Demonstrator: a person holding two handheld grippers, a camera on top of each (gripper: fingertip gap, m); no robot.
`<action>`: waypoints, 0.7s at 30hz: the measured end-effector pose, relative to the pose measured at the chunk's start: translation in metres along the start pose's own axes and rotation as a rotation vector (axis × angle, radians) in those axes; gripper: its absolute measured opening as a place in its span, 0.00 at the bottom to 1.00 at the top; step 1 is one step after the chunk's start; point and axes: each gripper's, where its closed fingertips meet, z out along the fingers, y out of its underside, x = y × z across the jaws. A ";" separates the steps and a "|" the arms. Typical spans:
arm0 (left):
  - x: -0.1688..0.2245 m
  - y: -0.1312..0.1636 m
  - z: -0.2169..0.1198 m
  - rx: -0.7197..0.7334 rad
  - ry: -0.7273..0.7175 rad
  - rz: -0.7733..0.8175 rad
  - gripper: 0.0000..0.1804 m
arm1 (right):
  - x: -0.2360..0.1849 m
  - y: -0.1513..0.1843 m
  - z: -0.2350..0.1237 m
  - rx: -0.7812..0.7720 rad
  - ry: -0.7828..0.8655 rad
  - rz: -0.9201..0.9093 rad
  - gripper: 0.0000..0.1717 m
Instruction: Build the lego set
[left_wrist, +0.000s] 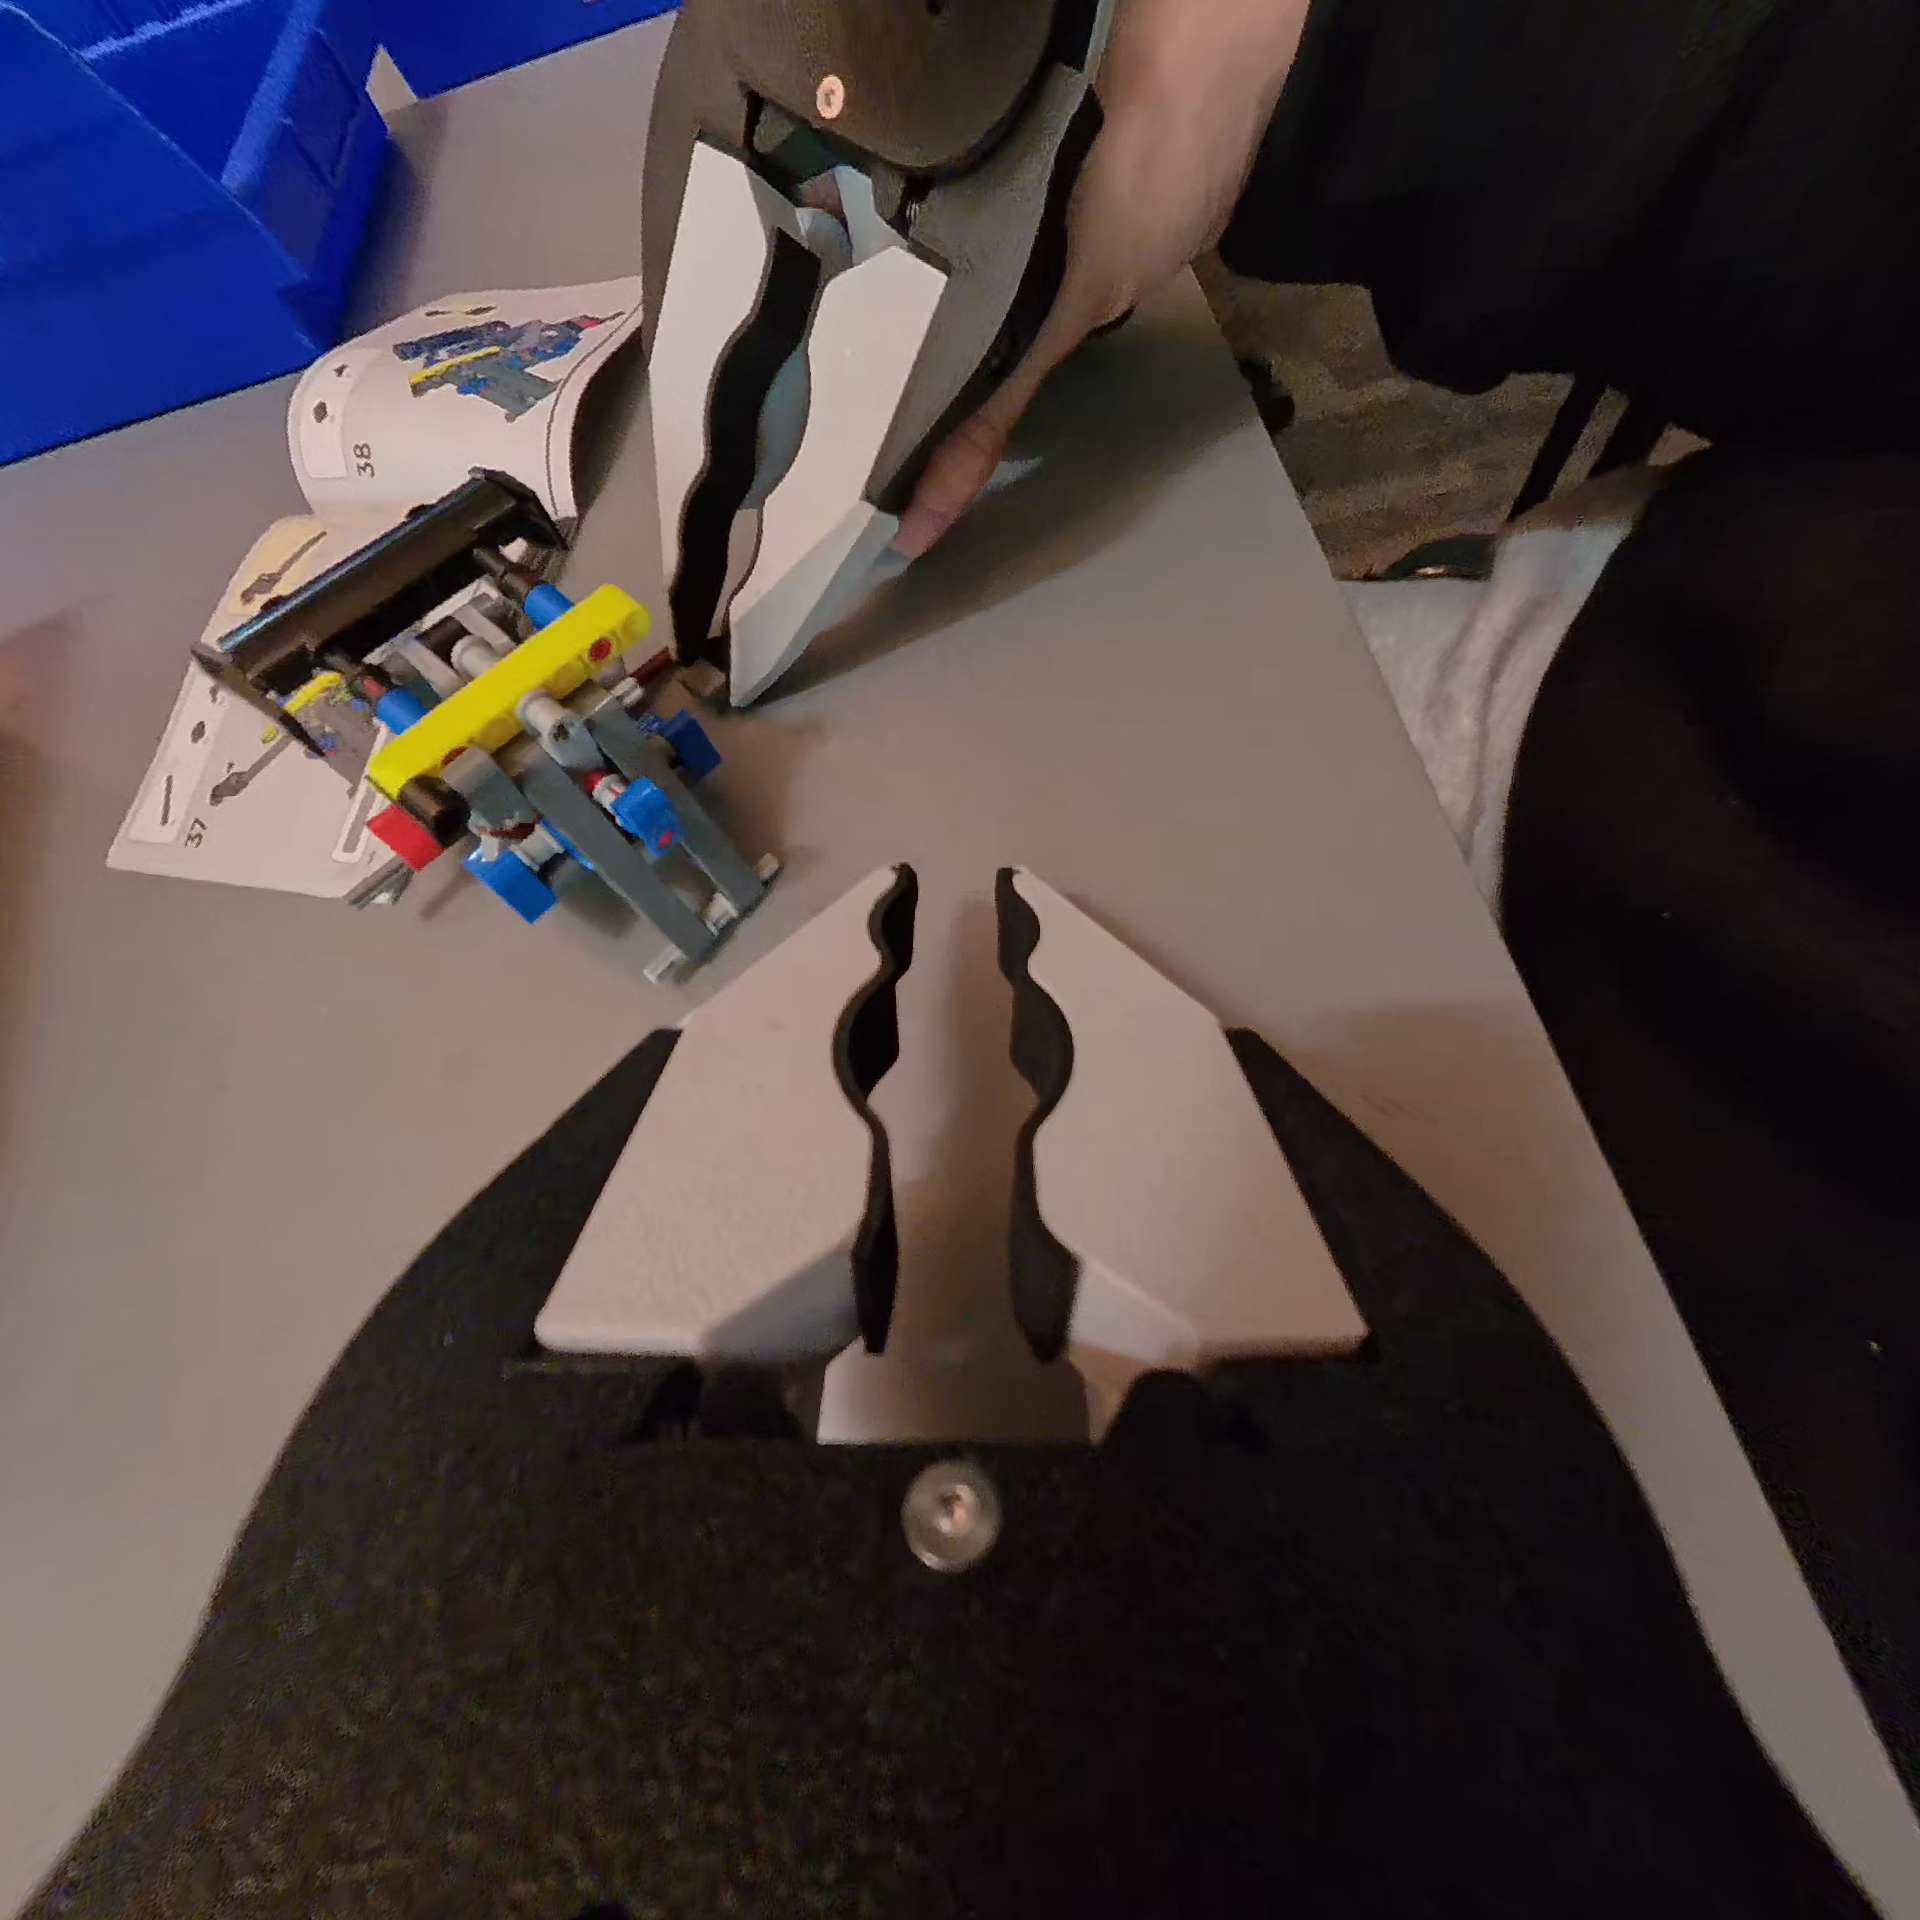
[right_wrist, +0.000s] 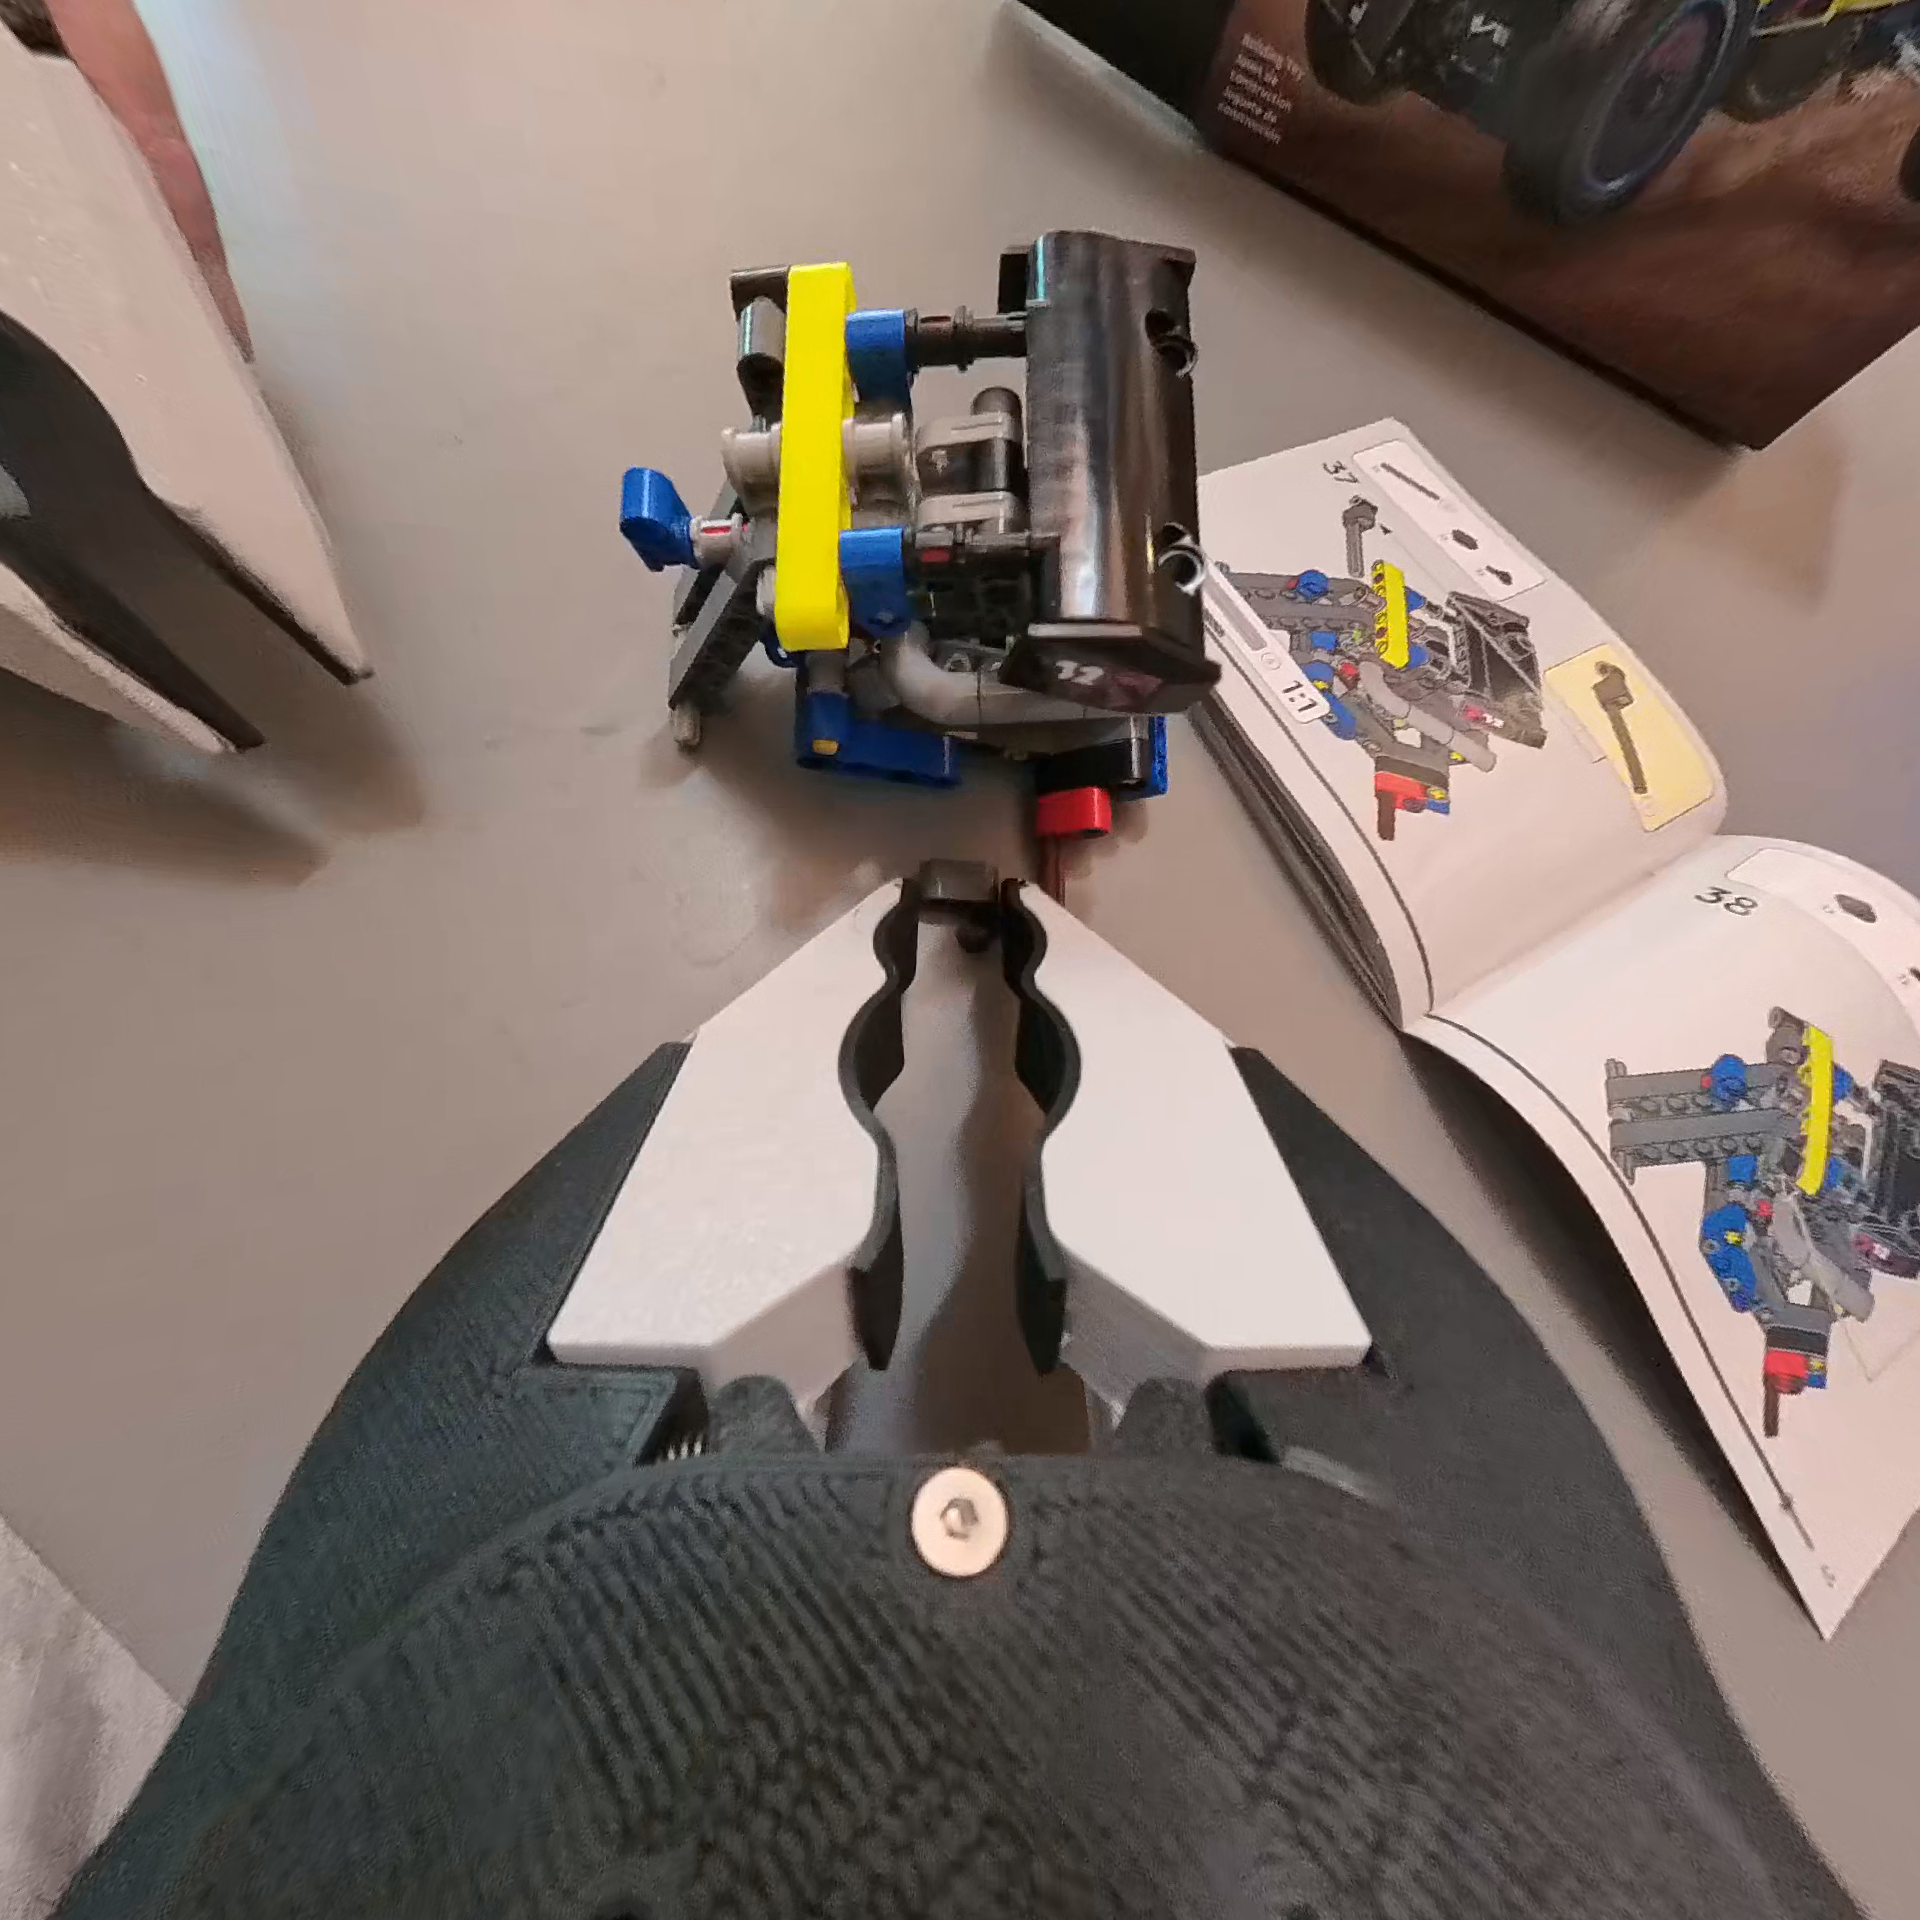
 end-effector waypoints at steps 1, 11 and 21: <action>0.001 0.000 -0.001 0.010 -0.008 -0.011 0.07 | 0.000 0.001 -0.001 0.000 0.006 -0.004 0.08; -0.003 0.004 -0.043 0.088 -0.202 -0.232 0.08 | 0.013 -0.041 -0.080 0.334 0.441 -0.135 0.07; 0.000 -0.011 -0.118 0.466 -0.174 -0.695 0.16 | -0.140 -0.135 -0.019 0.528 0.163 -0.774 0.07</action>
